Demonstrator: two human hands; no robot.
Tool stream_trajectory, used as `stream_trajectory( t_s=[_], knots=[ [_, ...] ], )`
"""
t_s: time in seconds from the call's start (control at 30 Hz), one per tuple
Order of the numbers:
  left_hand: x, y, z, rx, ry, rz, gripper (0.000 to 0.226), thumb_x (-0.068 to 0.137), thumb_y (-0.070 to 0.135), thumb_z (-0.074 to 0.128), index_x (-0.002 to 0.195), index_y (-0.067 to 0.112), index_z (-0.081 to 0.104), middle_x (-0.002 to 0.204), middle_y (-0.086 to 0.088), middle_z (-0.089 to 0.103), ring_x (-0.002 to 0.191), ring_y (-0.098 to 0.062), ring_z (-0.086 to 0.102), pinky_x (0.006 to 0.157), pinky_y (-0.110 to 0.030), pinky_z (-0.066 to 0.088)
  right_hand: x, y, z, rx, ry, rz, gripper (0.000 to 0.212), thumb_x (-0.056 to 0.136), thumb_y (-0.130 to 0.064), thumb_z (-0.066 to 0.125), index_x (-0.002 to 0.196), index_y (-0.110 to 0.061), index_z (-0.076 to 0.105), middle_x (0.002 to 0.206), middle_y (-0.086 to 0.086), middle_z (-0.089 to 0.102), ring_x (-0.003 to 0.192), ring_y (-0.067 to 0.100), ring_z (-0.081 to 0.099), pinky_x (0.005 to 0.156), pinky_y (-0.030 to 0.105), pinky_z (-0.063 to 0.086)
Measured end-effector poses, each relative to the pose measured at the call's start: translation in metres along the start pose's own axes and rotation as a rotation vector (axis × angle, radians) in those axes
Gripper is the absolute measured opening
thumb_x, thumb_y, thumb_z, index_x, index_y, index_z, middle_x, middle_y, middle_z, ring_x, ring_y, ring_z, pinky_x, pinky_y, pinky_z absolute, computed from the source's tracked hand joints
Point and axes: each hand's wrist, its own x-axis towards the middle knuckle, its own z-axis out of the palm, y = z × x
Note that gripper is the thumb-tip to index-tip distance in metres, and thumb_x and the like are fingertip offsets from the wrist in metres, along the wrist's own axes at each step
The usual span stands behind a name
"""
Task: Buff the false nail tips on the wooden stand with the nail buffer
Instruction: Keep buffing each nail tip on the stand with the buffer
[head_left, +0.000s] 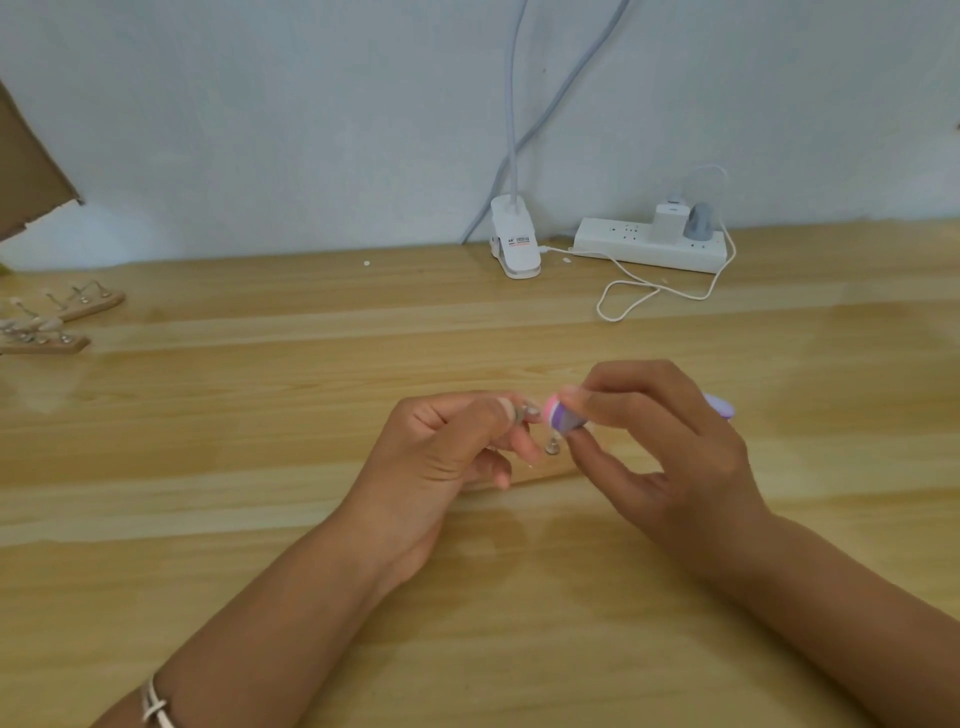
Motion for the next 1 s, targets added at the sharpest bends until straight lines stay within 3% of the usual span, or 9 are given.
stream_trajectory(
  t_s=[0.17,0.3,0.37,0.5,0.77,0.87,1.0],
  knots=[
    [-0.0005,0.0038,-0.0015,-0.016,0.036,-0.025,0.025,0.066,0.033,0.069,0.080,0.014,0.078,0.077,-0.009,0.074,0.073,-0.018,0.071,0.053,-0.021,0.050,0.0010,0.0038,-0.0025,0.032,0.013,0.096,0.015,0.089,0.000,0.068,0.104,0.001,0.072,0.092,0.011,0.068,0.090,0.021,0.065,0.080,0.032,0.052],
    [-0.0006,0.0035,-0.0025,-0.071,0.032,-0.082,0.027,0.070,0.011,0.072,0.096,0.013,0.072,0.086,-0.016,0.074,0.080,-0.026,0.074,0.052,-0.023,0.053,0.0002,0.0041,-0.0038,0.043,-0.022,0.112,0.017,0.089,0.000,0.067,0.106,0.000,0.072,0.093,0.011,0.067,0.091,0.024,0.065,0.079,0.037,0.053],
    [-0.0001,0.0028,-0.0024,-0.075,0.009,-0.073,0.036,0.066,0.011,0.074,0.101,0.013,0.067,0.085,-0.014,0.074,0.080,-0.026,0.073,0.053,-0.024,0.053,0.0000,0.0047,-0.0040,0.040,-0.036,0.134,0.020,0.087,0.002,0.069,0.106,-0.001,0.072,0.093,0.009,0.067,0.091,0.023,0.065,0.079,0.037,0.053],
    [0.0007,0.0011,-0.0025,-0.050,-0.024,-0.047,0.035,0.066,0.013,0.070,0.101,0.013,0.067,0.080,-0.009,0.070,0.079,-0.020,0.069,0.058,-0.026,0.054,-0.0003,0.0030,-0.0029,0.049,-0.070,0.137,0.022,0.084,0.003,0.070,0.106,-0.001,0.072,0.094,0.008,0.067,0.091,0.022,0.066,0.080,0.035,0.053],
    [0.0001,0.0009,0.0001,0.087,0.012,-0.009,0.020,0.081,0.003,0.058,0.079,0.011,0.076,0.074,-0.007,0.066,0.075,-0.015,0.064,0.058,-0.024,0.052,-0.0002,0.0016,-0.0043,0.035,-0.094,0.131,0.025,0.082,0.001,0.072,0.107,-0.002,0.072,0.096,0.008,0.067,0.092,0.022,0.067,0.082,0.031,0.052],
    [-0.0020,0.0007,-0.0001,0.091,-0.013,0.039,0.017,0.091,-0.001,0.059,0.090,0.005,0.075,0.079,-0.010,0.071,0.078,-0.015,0.068,0.057,-0.023,0.053,0.0004,0.0024,-0.0047,0.039,-0.077,0.137,0.026,0.082,0.003,0.072,0.108,-0.003,0.072,0.096,0.006,0.067,0.092,0.021,0.066,0.082,0.032,0.052],
    [-0.0027,-0.0005,0.0003,0.140,-0.027,0.119,0.020,0.082,0.007,0.073,0.102,0.010,0.068,0.086,-0.012,0.074,0.079,-0.019,0.069,0.059,-0.028,0.056,0.0018,0.0045,-0.0067,0.057,-0.048,0.155,0.029,0.081,0.008,0.073,0.109,-0.003,0.071,0.097,0.003,0.066,0.093,0.020,0.065,0.082,0.032,0.052]
  ],
)
